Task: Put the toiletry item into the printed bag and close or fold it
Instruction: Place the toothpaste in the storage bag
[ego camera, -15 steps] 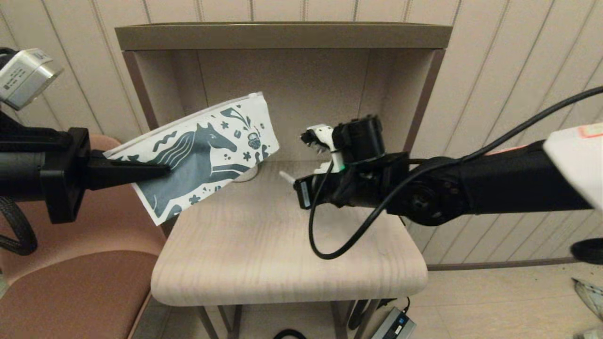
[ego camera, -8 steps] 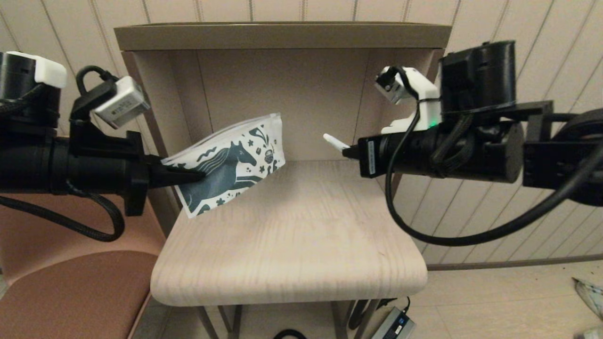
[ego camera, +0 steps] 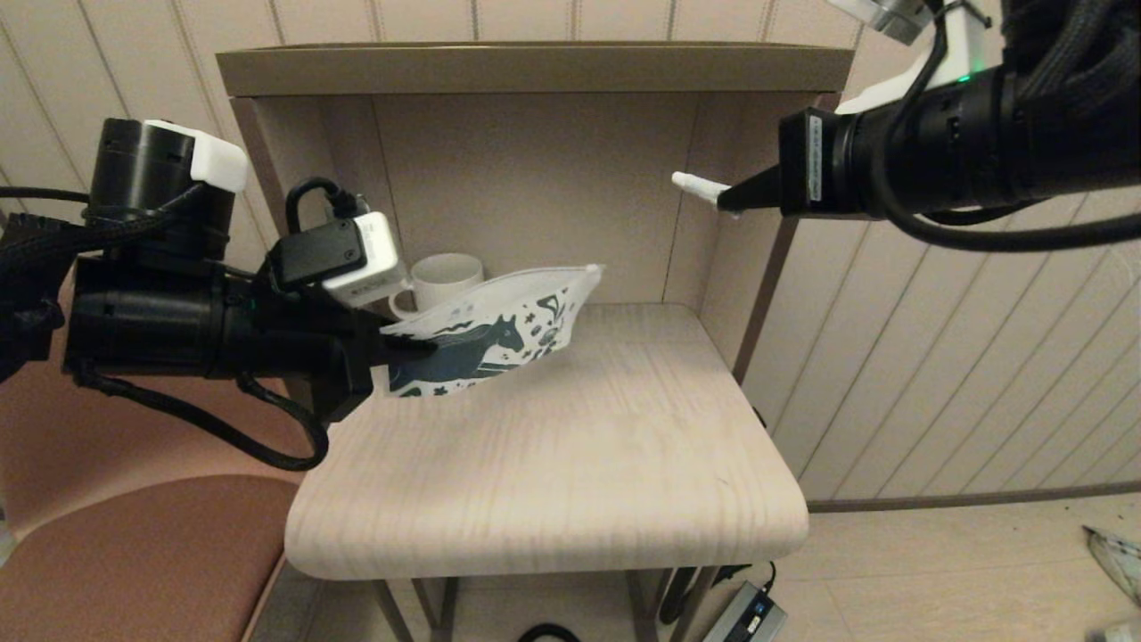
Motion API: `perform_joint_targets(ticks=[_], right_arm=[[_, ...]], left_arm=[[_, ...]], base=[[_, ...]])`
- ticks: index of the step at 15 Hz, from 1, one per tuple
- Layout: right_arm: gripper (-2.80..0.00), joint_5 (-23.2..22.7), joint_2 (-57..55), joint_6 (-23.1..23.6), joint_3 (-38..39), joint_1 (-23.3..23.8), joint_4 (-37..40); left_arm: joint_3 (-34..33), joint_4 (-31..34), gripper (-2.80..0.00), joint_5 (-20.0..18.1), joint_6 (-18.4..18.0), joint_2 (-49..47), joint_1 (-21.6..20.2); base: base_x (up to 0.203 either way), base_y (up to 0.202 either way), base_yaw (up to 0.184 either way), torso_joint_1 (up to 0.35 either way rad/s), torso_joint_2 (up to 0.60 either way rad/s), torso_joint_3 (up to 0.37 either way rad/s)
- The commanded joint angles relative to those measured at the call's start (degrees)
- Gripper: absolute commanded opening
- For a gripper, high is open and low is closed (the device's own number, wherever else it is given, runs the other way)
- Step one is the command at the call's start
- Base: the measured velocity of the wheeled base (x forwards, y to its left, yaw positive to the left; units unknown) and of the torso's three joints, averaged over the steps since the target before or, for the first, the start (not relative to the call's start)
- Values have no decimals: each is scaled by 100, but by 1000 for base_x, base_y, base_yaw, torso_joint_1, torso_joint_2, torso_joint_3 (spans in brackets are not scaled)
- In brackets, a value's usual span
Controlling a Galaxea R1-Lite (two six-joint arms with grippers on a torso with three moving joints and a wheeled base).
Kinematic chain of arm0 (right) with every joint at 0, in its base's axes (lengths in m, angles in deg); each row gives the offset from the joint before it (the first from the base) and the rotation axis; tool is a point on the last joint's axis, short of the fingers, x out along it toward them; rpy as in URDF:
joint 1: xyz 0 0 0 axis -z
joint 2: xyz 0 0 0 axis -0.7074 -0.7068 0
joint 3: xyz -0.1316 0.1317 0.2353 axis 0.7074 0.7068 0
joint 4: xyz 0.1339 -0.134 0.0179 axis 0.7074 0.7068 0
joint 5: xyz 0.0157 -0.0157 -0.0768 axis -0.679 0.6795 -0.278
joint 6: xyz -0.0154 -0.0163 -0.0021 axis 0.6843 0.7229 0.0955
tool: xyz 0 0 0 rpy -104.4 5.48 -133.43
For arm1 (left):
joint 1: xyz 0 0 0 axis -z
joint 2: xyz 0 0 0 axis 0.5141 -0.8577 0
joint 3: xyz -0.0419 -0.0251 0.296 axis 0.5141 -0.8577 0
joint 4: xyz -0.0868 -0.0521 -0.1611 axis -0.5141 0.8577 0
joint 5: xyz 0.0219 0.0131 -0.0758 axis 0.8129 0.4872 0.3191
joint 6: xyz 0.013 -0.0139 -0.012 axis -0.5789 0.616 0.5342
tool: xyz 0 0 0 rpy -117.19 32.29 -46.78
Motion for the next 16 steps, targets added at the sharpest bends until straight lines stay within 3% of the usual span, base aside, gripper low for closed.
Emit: perform_joint_targets(ticks=[1, 3, 6, 8, 16], right_arm=[[-280, -6, -594, -68, -453, -12, 971], [-280, -23, -898, -85, -412, -46, 1178], [-280, -379, -1011, -84, -408, -65, 1259], [-280, -752, -959, -84, -408, -66, 1153], [-280, -776, -870, -100, -391, -627, 1292]], left_arm=[[-62, -270, -280, 317, -197, -153, 369], [-220, -719, -280, 569, -441, -338, 577], [-305, -1145, -280, 603, -490, -555, 647], [-331, -1163, -280, 587, -490, -694, 647], [-331, -1172, -280, 560, -485, -766, 638]], base=[[0, 0, 0, 0, 0, 0], [0, 0, 0, 0, 0, 0], [0, 0, 0, 0, 0, 0], [0, 0, 0, 0, 0, 0], [0, 0, 0, 0, 0, 0]])
